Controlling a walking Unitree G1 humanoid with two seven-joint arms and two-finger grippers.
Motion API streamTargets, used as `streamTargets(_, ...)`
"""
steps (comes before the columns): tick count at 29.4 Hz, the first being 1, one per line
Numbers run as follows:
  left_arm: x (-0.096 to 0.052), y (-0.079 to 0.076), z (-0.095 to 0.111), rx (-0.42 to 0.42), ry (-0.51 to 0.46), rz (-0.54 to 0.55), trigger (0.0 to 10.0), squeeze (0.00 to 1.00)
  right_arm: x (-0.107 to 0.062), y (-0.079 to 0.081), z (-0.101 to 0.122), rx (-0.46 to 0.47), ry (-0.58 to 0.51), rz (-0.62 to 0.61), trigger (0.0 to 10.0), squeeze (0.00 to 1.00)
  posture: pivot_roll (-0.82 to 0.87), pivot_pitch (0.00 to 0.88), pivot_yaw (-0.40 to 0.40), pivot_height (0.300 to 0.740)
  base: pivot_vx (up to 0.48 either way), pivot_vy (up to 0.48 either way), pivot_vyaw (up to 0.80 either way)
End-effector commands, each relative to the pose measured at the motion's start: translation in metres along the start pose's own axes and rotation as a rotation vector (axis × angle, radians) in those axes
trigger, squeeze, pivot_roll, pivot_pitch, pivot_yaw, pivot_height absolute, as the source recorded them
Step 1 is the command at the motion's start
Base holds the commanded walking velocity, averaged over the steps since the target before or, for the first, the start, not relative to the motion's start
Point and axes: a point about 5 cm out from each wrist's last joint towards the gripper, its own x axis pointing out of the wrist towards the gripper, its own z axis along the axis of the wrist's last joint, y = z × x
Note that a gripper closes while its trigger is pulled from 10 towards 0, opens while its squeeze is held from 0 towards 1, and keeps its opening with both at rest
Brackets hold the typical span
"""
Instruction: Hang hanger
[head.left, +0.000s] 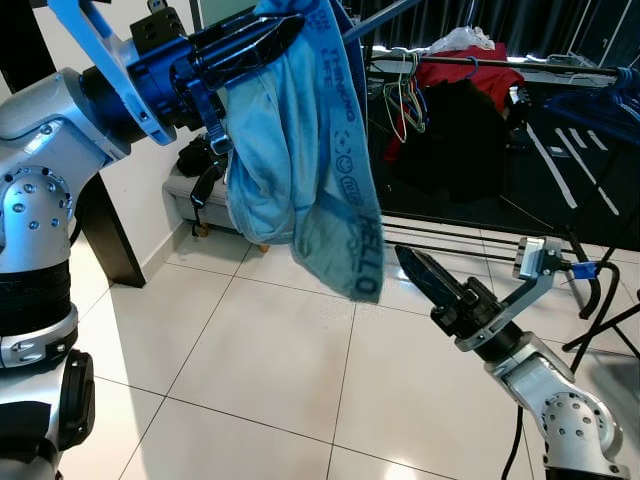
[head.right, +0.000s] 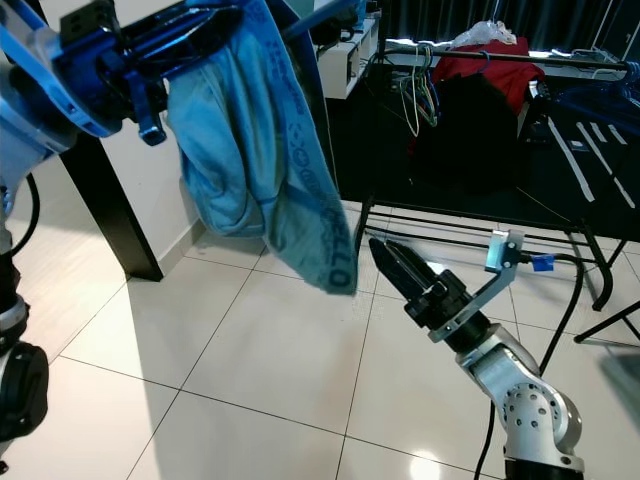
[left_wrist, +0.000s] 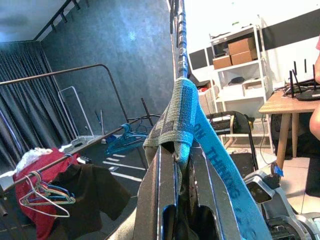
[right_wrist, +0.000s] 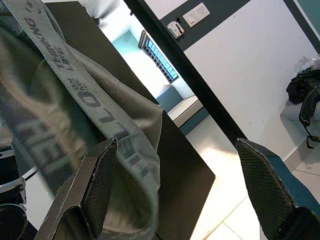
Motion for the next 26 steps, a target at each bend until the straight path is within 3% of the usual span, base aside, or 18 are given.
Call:
streamTargets(1, 0.002, -0.005, 0.001, -0.012, -0.017, -0.021, 0.0, 0.0, 0.005, -0.001, -0.005, -0.005, 0.046, -0.019, 10.0, 0.0, 0.01, 0.039, -0.015, 0.74, 0.0, 0.0, 0.0)
streamTargets(6, 0.002, -0.005, 0.001, -0.012, -0.017, -0.021, 0.0, 0.0, 0.005, -0.001, -0.005, -0.005, 0.046, -0.019, 10.0, 0.0, 0.01, 0.039, -0.015, 0.74, 0.0, 0.0, 0.0)
streamTargets(10, 0.004, -0.008, 0.001, -0.016, -0.024, -0.029, 0.0, 0.0, 0.011, 0.003, -0.016, -0.006, 0.128, 0.001, 10.0, 0.0, 0.01, 0.043, -0.015, 0.74, 0.0, 0.0, 0.0)
streamTargets(26, 0.005, -0.009, 0.001, -0.029, -0.029, -0.025, 0.0, 0.0, 0.013, 0.013, -0.025, -0.019, 0.218, 0.058, 10.0, 0.0, 0.01, 0.047, -0.016, 0.74, 0.0, 0.0, 0.0)
